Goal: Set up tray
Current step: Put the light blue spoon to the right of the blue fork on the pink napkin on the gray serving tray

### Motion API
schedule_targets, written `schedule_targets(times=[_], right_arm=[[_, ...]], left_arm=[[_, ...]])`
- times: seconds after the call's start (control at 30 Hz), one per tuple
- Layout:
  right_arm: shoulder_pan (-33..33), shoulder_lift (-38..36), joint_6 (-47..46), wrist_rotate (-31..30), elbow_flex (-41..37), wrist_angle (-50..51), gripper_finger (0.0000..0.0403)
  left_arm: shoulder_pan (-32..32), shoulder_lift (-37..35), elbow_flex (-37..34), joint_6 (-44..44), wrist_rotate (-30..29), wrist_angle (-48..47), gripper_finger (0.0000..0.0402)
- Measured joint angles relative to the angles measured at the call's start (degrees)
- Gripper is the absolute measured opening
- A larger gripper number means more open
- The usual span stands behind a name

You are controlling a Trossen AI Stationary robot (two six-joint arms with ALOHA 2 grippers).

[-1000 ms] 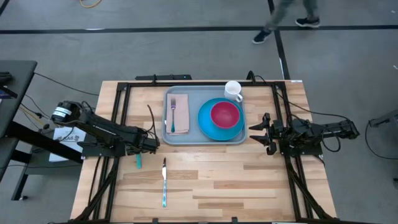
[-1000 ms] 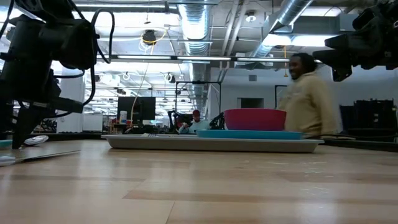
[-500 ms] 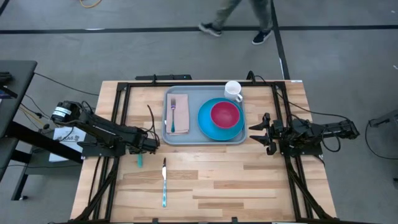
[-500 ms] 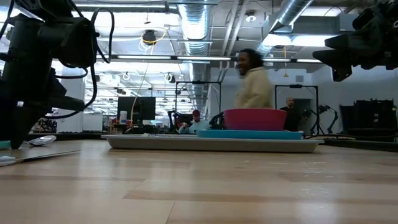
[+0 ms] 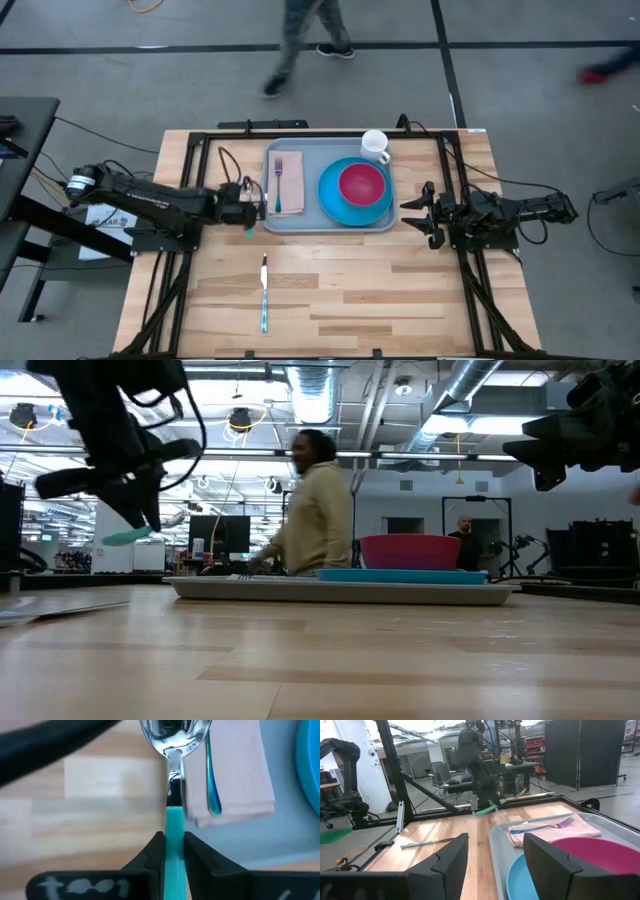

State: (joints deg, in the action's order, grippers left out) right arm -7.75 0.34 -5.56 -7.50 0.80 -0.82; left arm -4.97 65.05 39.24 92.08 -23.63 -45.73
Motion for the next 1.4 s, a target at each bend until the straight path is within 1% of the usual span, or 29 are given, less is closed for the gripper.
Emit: schedule_targets(times=[0.03, 0.17, 0.27, 0.4, 0.57, 0.67, 0.8, 0.97, 1.07, 1.2, 1.27, 1.4], right_arm=[[0.00, 0.00, 0.01, 0.00, 0.00, 0.03, 0.0182], [0.02, 0.02, 0.02, 0.01, 0.00, 0.04, 0.0182], [0.01, 0.01, 0.02, -0.01, 0.00, 0.01, 0.0182], [0.00, 0.00, 0.02, -0.01, 0.00, 0.02, 0.0182], [0.01, 0.00, 0.01, -0.01, 0.00, 0.04, 0.0182], [0.00, 0.00, 0.02, -0.01, 0.00, 0.00, 0.0182], [0.00, 0.02, 0.02, -0.01, 0.00, 0.02, 0.0182], [0.01, 0.00, 0.01, 0.01, 0.00, 0.01, 0.0182], [0.00, 0.00, 0.00, 0.01, 0.02, 0.00, 0.0182], [0.02, 0.00, 0.00, 0.01, 0.02, 0.00, 0.0182], [0.01, 0.00, 0.01, 0.01, 0.00, 0.00, 0.0182], [0.00, 0.00, 0.00, 0.01, 0.00, 0.02, 0.0182]], left_arm=[[1.71, -0.09, 0.09, -2.51, 0.35, 1.48, 0.0029], [8.41, -0.17, 0.73, -11.33, 1.65, 12.71, 0.0029], [13.76, 0.54, 0.68, -15.27, 3.45, 18.57, 0.0029], [19.13, 3.30, 0.68, -18.46, 8.02, 25.80, 0.0029], [21.34, 9.92, 0.84, -17.66, 11.38, 33.67, 0.0029], [21.42, 15.16, 3.08, -16.44, 11.60, 32.35, 0.0029], [22.61, 22.09, 9.18, -17.31, 12.88, 29.48, 0.0029], [25.06, 30.01, 19.15, -21.87, 13.00, 18.59, 0.0029], [26.49, 33.77, 23.76, -25.65, 14.15, 12.59, 0.0029], [27.85, 36.35, 27.03, -26.39, 16.02, 9.27, 0.0029], [28.22, 36.48, 27.04, -26.35, 16.97, 9.08, 0.0031], [29.17, 36.46, 27.04, -25.17, 16.94, 7.49, 0.0030]])
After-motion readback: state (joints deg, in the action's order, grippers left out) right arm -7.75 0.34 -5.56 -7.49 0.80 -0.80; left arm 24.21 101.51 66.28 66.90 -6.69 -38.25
